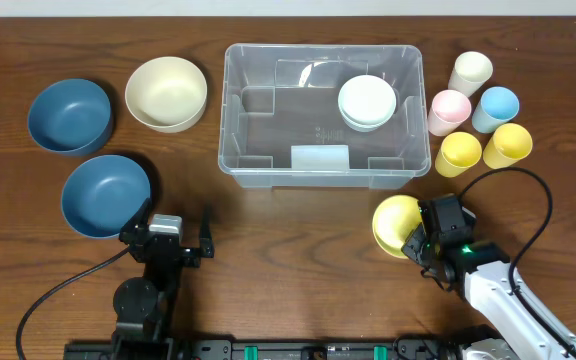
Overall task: Pack container
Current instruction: 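Move the right gripper to the yellow bowl and grasp its rim, then lift the yellow bowl and lower it onto the stacked bowls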
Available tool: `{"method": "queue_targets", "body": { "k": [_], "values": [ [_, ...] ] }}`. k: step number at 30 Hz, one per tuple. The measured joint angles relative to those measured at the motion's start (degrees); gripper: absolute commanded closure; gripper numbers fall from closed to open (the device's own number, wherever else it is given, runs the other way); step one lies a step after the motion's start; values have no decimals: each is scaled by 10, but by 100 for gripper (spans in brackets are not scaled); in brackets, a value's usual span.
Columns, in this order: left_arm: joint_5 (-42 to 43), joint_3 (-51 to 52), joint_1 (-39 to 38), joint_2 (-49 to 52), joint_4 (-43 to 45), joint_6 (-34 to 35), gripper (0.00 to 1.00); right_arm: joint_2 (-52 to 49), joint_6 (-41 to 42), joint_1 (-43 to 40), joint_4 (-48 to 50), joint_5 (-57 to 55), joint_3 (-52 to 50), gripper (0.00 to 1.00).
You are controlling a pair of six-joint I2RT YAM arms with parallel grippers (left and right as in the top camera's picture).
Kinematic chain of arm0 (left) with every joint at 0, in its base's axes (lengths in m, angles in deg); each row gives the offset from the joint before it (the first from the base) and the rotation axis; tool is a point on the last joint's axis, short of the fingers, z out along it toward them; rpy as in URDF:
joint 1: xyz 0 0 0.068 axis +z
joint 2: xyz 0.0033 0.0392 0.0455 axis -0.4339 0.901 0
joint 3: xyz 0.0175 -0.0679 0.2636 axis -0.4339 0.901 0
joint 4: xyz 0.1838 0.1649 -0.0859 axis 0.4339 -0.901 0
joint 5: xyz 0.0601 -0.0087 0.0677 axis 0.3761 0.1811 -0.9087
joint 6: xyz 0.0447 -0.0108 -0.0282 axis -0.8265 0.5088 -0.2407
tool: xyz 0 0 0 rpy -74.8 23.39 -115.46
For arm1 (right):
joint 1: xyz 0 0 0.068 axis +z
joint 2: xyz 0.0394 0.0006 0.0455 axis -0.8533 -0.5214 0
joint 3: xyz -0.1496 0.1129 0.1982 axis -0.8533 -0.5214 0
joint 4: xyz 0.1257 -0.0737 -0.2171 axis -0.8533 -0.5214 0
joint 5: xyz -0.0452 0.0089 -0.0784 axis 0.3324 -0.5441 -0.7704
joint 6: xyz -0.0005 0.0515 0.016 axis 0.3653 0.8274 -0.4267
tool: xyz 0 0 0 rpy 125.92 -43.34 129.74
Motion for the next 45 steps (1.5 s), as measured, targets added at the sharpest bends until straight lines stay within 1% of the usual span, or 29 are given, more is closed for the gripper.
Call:
{"method": "queue_targets", "body": {
  "k": [2,8,13,17,21,26,32,38,41,45],
  "values": [
    [0,0,0,0,0,0,2,0,-1,0,1,1,-3,99],
    [0,0,0,0,0,0,2,2,-22,0,6,9,-3,99],
    [0,0,0,0,0,0,2,2,-71,0,3,32,-1,99],
    [0,0,0,0,0,0,2,5,-122,1,-5,64,21,99],
    [0,0,0,0,0,0,2,14,-184,21,-51,82,88,99],
    [0,0,0,0,0,0,2,16,-253,70,-134,63,198,99],
    [0,0,0,0,0,0,2,17,-302,111,-208,30,334,99],
    [0,0,0,0,0,0,2,9,-319,109,-190,-21,430,99],
    [0,0,0,0,0,0,2,-23,-323,93,-167,-40,477,99],
    [0,0,0,0,0,0,2,-99,-325,70,-143,-52,539,99]
  ]
}}
